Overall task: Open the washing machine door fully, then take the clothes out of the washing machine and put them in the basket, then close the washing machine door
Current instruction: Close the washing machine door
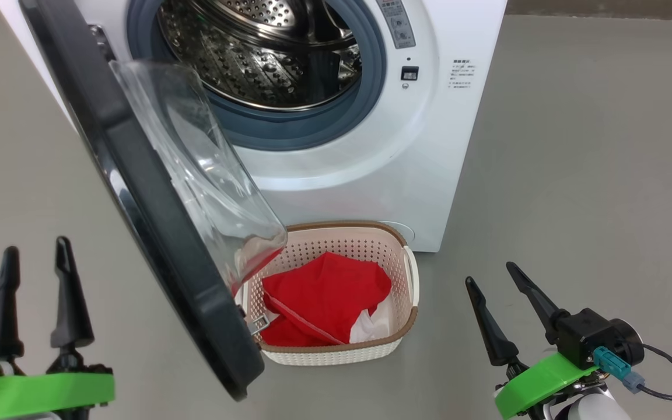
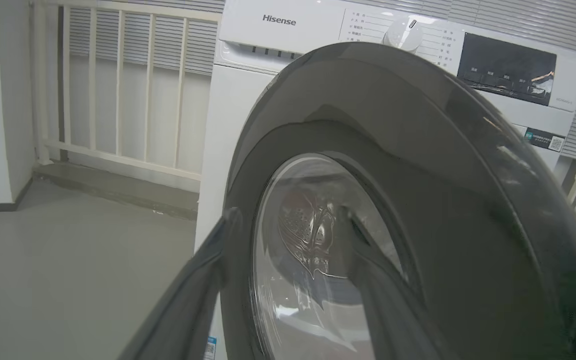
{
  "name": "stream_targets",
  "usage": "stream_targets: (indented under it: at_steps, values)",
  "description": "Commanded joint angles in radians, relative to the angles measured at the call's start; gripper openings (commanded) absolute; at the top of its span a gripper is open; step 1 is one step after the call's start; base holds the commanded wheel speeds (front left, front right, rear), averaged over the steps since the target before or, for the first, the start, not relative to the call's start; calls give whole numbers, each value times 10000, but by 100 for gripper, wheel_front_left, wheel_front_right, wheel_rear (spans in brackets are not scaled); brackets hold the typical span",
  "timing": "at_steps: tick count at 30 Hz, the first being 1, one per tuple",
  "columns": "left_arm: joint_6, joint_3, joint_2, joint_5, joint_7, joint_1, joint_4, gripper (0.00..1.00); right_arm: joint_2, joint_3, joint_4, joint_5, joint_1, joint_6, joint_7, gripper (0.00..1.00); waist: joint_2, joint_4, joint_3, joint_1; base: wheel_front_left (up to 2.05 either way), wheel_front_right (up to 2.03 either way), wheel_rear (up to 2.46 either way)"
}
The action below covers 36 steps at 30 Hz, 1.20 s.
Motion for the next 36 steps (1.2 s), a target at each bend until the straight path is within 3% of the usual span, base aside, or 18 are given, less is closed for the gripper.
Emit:
stream_targets:
  at_steps: [1, 9, 36]
  values:
    - [173, 277, 292, 441, -146, -143, -148, 100, 12, 212, -210, 75, -288, 4, -63, 100, -1, -41, 31, 0, 0, 0, 0]
    - [608, -71, 328, 2649, -308, 9, 250, 100, 16, 172, -254, 97, -349, 4, -63, 100, -1, -137, 164, 0, 0, 0, 0]
    - [18, 265, -987, 3568, -313, 875, 672, 100, 25, 87, -324, 85, -300, 4, -63, 100, -1, 34, 202, 0, 0, 0, 0]
